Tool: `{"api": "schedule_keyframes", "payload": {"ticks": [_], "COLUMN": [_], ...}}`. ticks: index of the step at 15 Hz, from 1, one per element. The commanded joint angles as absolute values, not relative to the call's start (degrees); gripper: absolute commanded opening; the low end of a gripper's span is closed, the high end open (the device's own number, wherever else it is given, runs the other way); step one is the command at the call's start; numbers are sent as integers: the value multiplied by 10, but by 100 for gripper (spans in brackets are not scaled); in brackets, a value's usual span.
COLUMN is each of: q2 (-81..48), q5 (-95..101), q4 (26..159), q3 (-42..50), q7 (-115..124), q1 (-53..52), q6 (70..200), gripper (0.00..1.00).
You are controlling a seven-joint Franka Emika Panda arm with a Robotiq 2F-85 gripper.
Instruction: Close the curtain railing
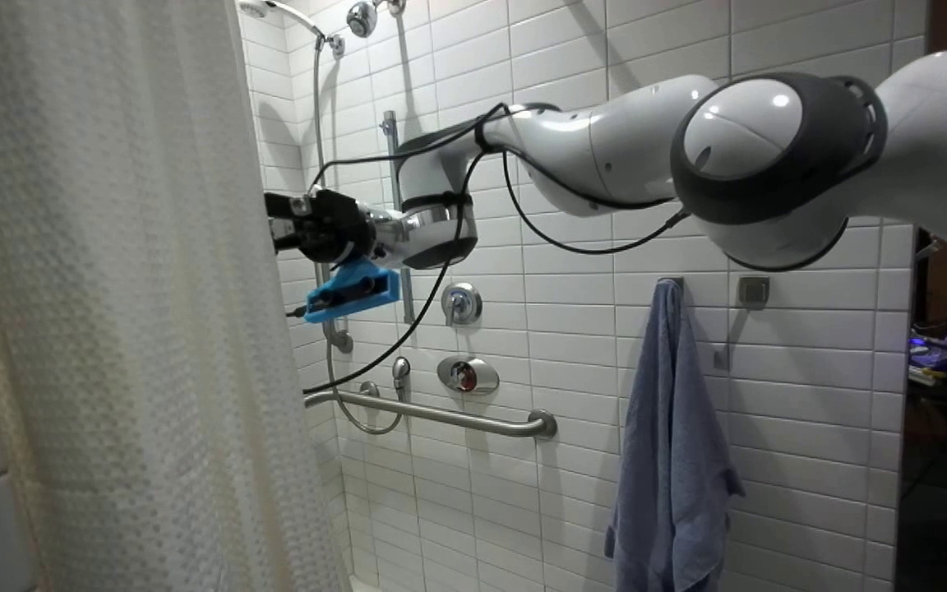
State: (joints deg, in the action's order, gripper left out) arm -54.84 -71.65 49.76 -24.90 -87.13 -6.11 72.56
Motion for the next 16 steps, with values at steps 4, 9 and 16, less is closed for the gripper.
{"api": "schedule_keyframes", "payload": {"ticks": [4, 9, 16], "q2": [-552, -471, -356], "q5": [-702, -657, -640], "q4": [486, 546, 648], "q3": [-246, -227, -223], "q7": [-839, -766, -729], "q1": [-76, -69, -62], "q6": [700, 716, 749], "gripper": [100, 100, 100]}}
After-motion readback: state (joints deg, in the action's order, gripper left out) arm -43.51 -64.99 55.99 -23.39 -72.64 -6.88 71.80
